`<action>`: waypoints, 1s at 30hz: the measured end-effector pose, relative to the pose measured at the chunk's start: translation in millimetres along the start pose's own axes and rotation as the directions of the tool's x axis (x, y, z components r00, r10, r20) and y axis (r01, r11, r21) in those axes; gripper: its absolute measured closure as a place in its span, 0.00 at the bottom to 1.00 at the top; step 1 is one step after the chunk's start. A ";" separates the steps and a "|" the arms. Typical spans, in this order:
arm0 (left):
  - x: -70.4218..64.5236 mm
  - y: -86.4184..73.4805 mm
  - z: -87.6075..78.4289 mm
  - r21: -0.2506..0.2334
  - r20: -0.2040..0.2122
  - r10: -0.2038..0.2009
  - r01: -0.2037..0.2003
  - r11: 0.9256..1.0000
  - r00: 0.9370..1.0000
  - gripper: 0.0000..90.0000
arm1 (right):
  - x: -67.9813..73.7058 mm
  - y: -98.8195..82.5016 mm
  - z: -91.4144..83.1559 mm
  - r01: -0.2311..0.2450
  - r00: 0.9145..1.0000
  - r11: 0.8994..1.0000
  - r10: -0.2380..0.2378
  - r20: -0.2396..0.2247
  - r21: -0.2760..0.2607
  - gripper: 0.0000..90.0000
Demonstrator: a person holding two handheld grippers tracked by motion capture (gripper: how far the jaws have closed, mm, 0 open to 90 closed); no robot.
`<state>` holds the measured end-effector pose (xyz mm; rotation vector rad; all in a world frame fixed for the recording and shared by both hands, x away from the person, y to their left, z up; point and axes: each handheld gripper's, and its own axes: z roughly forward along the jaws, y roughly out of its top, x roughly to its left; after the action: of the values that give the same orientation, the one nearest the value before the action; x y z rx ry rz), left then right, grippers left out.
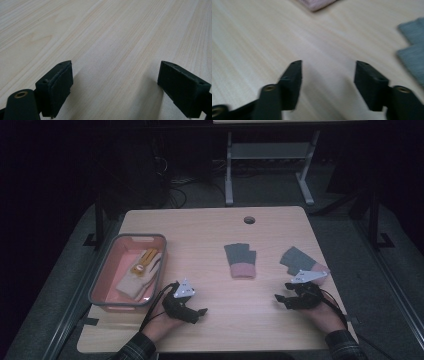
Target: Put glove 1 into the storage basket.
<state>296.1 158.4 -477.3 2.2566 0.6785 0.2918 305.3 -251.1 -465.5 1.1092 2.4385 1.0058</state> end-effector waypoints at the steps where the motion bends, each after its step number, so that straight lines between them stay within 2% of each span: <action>1: -0.2 0.0 0.0 0.000 0.000 0.000 0.000 1.000 1.000 0.14 | -2.0 2.1 -2.7 0.006 1.000 1.000 -0.006 0.010 -0.009 0.53; 3: -0.3 0.1 -0.1 0.001 -0.001 0.000 0.000 1.000 1.000 0.14 | -8.0 7.6 -8.8 0.002 1.000 0.999 -0.001 0.031 -0.032 0.67; 7: -0.5 -0.2 -0.4 0.001 -0.003 -0.005 0.005 1.000 1.000 0.14 | -22.9 14.3 -18.2 -0.005 0.997 0.999 0.008 0.081 -0.040 0.90; 9: -0.6 -0.2 -0.3 0.001 -0.003 -0.006 0.006 1.000 1.000 0.14 | -30.9 14.9 -21.5 -0.015 0.995 0.999 0.018 0.094 -0.035 0.98; 10: -0.6 -0.2 -0.4 0.001 -0.003 -0.006 0.006 1.000 1.000 0.14 | -37.2 15.6 -24.2 -0.035 0.994 0.999 0.038 0.099 -0.037 1.00; 16: -0.5 -0.2 -0.3 0.001 -0.003 -0.005 0.005 1.000 1.000 0.14 | -58.7 16.0 -32.4 -0.072 0.987 0.996 0.079 0.142 -0.051 1.00; 18: -0.5 -0.1 -0.3 0.001 -0.003 -0.005 0.005 1.000 1.000 0.14 | -66.7 15.1 -33.1 -0.074 0.980 0.996 0.081 0.181 -0.040 1.00; 22: -0.2 0.1 0.1 0.000 -0.002 -0.003 0.003 1.000 1.000 0.14 | -78.7 12.1 -35.0 -0.092 0.971 0.995 0.099 0.219 -0.043 1.00; 26: -0.3 0.2 0.3 -0.001 -0.002 -0.005 0.005 1.000 1.000 0.14 | -92.7 4.6 -35.3 -0.119 0.962 0.992 0.123 0.245 -0.031 1.00; 30: -0.2 0.4 0.4 0.000 -0.002 -0.006 0.006 1.000 1.000 0.14 | -102.9 -6.4 -34.2 -0.151 0.957 0.988 0.153 0.247 -0.029 1.00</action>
<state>296.3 157.8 -477.3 2.2545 0.6855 0.2908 353.1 -347.2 -448.6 1.3487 2.1756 0.8608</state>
